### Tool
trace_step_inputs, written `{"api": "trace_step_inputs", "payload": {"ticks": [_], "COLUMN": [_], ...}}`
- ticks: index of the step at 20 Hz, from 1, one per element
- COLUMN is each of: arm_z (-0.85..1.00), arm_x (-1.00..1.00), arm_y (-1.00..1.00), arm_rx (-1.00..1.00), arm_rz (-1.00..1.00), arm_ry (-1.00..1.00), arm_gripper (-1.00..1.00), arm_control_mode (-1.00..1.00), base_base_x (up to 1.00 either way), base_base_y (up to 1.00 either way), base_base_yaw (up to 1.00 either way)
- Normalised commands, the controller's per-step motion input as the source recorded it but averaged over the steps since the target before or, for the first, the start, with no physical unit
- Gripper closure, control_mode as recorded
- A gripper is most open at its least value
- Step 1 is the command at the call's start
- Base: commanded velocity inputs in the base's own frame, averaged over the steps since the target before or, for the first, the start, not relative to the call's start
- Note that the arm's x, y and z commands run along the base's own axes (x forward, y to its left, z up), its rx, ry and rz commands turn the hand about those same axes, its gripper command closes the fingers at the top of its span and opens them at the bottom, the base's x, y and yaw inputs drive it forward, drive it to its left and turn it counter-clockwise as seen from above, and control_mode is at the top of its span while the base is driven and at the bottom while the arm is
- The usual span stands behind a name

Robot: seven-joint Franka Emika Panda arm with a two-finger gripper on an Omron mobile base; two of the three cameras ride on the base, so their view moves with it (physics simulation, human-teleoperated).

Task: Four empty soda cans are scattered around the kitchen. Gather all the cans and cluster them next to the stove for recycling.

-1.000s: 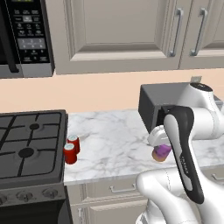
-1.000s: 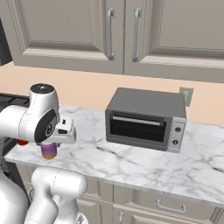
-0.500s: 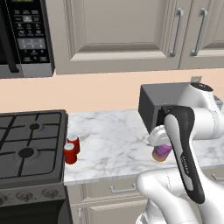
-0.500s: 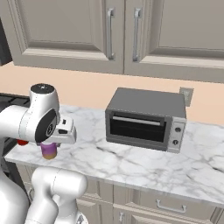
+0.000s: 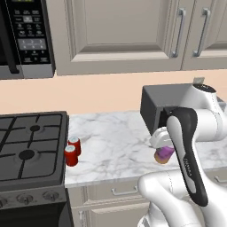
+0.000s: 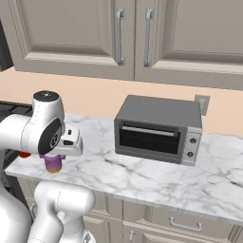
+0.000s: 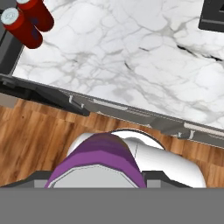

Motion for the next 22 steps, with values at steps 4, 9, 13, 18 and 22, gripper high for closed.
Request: {"api": "trace_step_inputs", "payload": {"ticks": [4, 9, 13, 18, 22], "arm_z": [0.0, 0.0, 0.0, -0.16, -0.37], "arm_x": [0.02, 0.36, 0.43, 0.62, 0.62], "arm_y": [0.28, 0.85, 0.81, 0.41, 0.13], "arm_rx": [-0.01, -0.06, -0.03, -0.07, -0.04], "arm_rz": [0.0, -0.03, -0.03, -0.04, -0.11], "arm_ry": [0.0, 0.0, 0.0, -0.01, 0.01], "arm_gripper": [1.0, 1.0, 1.0, 1.0, 1.0], "arm_control_mode": [-1.0, -1.0, -1.0, -1.0, -1.0], "base_base_x": [0.0, 0.0, 0.0, 0.0, 0.0], "base_base_y": [0.0, 0.0, 0.0, 0.0, 0.0], "base_base_yaw": [0.0, 0.0, 0.0, 0.0, 0.0]}}
